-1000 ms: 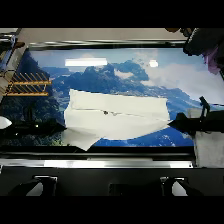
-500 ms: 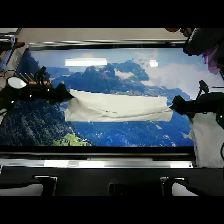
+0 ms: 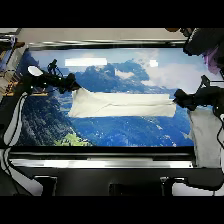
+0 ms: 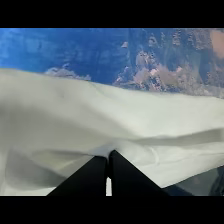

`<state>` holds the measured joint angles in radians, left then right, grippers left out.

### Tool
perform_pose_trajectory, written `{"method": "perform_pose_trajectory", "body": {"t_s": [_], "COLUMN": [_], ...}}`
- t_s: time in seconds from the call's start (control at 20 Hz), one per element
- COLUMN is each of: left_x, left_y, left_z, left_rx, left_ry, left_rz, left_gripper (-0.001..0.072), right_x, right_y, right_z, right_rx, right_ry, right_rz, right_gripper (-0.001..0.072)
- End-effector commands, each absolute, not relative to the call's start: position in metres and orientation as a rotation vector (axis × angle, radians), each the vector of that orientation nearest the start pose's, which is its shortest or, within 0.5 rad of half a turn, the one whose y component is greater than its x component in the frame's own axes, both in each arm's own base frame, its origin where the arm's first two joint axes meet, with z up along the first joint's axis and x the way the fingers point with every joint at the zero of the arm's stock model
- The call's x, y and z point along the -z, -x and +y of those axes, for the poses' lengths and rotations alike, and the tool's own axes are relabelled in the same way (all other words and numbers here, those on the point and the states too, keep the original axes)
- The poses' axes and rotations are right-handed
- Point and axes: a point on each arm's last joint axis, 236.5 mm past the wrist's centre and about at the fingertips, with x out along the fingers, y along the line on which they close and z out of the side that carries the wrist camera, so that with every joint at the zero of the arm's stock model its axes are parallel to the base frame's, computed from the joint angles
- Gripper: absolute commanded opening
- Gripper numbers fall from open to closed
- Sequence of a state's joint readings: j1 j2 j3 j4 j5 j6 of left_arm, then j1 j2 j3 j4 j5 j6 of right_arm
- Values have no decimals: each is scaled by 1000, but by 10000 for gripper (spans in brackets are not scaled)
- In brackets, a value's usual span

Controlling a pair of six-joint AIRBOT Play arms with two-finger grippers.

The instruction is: Fold the clothes and pants, and hang the long-sleeved shirts on hangers.

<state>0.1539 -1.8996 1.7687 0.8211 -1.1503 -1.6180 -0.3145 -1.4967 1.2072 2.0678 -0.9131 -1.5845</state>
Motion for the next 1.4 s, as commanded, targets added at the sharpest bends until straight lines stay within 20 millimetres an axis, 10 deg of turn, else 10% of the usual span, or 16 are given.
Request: {"method": "perform_pose_trajectory", "body": {"t_s": [0.0, 0.2, 0.3, 0.4, 0.55, 0.7, 0.8, 1.1, 1.35], "left_x": [42, 77, 83, 73, 41, -16, -57, -123, -131], "left_y": [-560, -557, -556, -558, -563, -570, -569, -538, -529], "left_z": [-61, -68, -68, -63, -31, 10, 26, 27, 12], "left_rx": [169, 156, 153, 154, 118, 45, -3, -49, -26], "left_ry": [811, 814, 816, 802, 652, 474, 388, 243, 222], "left_rz": [1234, 1294, 1305, 1288, 1254, 1158, 1074, 1021, 1035], "left_gripper": [12, 12, 19, 180, 336, 616, 671, 671, 670], "right_x": [49, 78, 81, 72, 33, 7, 22, 74, 88], "right_y": [-465, -464, -462, -458, -458, -467, -463, -460, -467], "right_z": [-56, -50, -49, -49, -76, -111, -108, -70, -68], "right_rx": [113, 117, 118, 97, 120, 157, 111, -89, -102], "right_ry": [-697, -746, -756, -738, -720, -763, -791, -871, -898], "right_rz": [1113, 1170, 1182, 1218, 1244, 1167, 1210, 1334, 1322], "right_gripper": [32, 44, 207, 293, 571, 610, 678, 689, 688]}}
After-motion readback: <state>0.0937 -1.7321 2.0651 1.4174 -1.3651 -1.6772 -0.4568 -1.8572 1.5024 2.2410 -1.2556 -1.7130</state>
